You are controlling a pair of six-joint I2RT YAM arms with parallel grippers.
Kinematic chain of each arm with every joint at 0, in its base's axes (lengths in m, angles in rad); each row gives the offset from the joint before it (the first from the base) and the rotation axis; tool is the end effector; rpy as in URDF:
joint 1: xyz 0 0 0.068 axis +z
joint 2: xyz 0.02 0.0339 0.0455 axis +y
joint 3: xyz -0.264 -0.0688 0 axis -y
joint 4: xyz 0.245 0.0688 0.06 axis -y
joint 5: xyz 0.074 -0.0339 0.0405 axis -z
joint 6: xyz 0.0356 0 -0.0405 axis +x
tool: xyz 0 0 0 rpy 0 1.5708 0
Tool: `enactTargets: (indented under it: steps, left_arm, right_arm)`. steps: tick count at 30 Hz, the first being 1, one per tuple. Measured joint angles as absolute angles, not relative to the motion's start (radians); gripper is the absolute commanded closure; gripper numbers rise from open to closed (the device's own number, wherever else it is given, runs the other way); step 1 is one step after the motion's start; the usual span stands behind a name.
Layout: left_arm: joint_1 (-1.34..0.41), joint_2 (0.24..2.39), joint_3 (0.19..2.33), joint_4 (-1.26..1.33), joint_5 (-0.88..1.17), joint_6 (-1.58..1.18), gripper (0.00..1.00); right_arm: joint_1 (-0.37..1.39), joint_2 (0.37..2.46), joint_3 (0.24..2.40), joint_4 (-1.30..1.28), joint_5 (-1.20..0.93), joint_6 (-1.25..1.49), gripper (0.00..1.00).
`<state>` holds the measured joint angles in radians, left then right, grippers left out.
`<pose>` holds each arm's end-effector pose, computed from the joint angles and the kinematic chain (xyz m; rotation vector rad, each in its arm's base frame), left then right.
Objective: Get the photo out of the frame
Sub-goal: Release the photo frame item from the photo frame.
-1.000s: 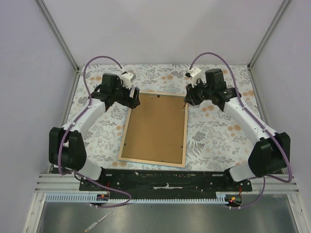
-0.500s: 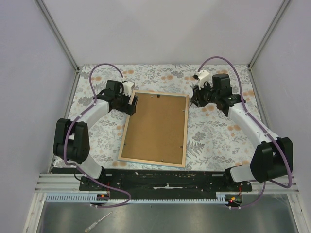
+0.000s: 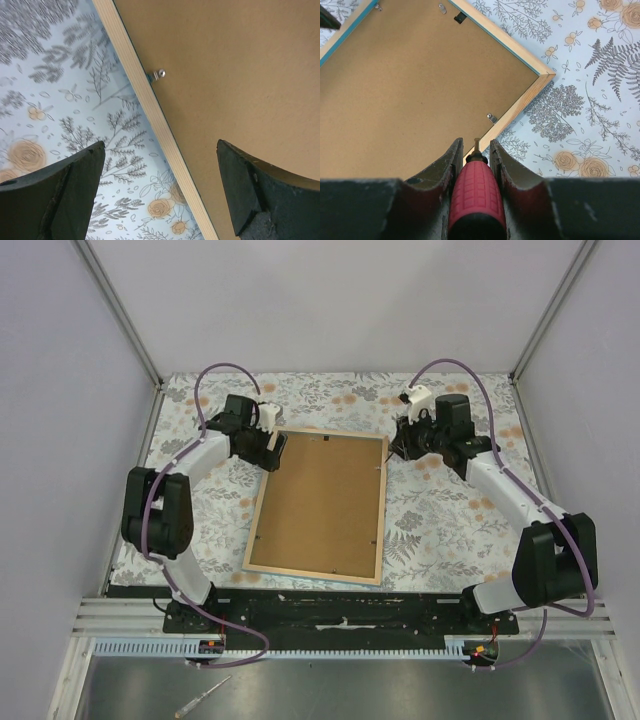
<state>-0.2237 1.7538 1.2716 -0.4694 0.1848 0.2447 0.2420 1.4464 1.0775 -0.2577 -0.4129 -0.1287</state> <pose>0.3654 -0.0898 0.2239 0.6554 2.4263 -0.2243 0.3109 0.0915 0.2806 -0.6283 2.0910 0.5167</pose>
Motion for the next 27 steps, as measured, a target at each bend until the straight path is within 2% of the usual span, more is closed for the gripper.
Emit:
enactTargets:
  steps: [9, 19, 27]
  left_arm:
    - [-0.206, 1.773, 1.228, -0.473, 0.162, 0.244, 0.01]
    - [-0.176, 1.845, 1.224, -0.462, 0.150, 0.226, 0.01]
    - [-0.167, 1.851, 1.221, -0.453, 0.148, 0.215, 0.04]
  right_arm:
    - [0.246, 1.472, 1.085, -0.248, -0.395, -0.123, 1.00]
    - [0.354, 1.629, 1.401, -0.417, -0.305, -0.233, 1.00]
    - [0.352, 1.649, 1.347, -0.416, -0.250, -0.267, 1.00]
